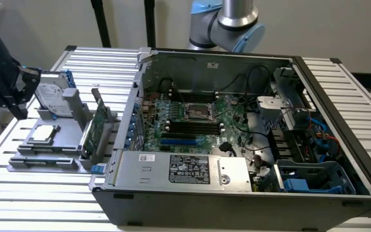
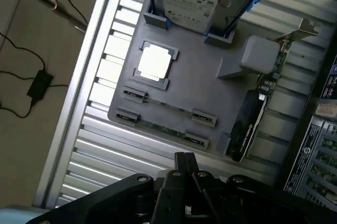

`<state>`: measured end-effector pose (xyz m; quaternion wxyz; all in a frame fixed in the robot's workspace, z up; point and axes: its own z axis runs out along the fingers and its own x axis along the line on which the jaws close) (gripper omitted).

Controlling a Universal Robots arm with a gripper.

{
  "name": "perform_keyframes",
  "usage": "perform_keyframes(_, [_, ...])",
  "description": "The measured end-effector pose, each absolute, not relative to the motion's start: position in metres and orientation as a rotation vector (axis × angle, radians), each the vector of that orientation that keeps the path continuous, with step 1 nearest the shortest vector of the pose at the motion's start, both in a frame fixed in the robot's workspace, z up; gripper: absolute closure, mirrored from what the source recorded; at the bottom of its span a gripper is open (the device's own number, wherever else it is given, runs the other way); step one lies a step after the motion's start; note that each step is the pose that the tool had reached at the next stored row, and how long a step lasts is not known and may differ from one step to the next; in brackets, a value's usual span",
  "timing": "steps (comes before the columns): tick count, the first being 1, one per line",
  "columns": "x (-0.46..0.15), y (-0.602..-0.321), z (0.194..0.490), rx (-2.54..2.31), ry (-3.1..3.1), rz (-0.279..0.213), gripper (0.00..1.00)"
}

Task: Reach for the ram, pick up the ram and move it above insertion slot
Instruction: 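Pick up the ram and move it above insertion slot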

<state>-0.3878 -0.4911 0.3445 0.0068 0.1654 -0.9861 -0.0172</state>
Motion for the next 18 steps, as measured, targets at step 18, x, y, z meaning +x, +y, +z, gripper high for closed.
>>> perform_keyframes(18, [-0.3878, -0.4912, 0.3414, 1.014, -2.96, -0.048, 0.89])
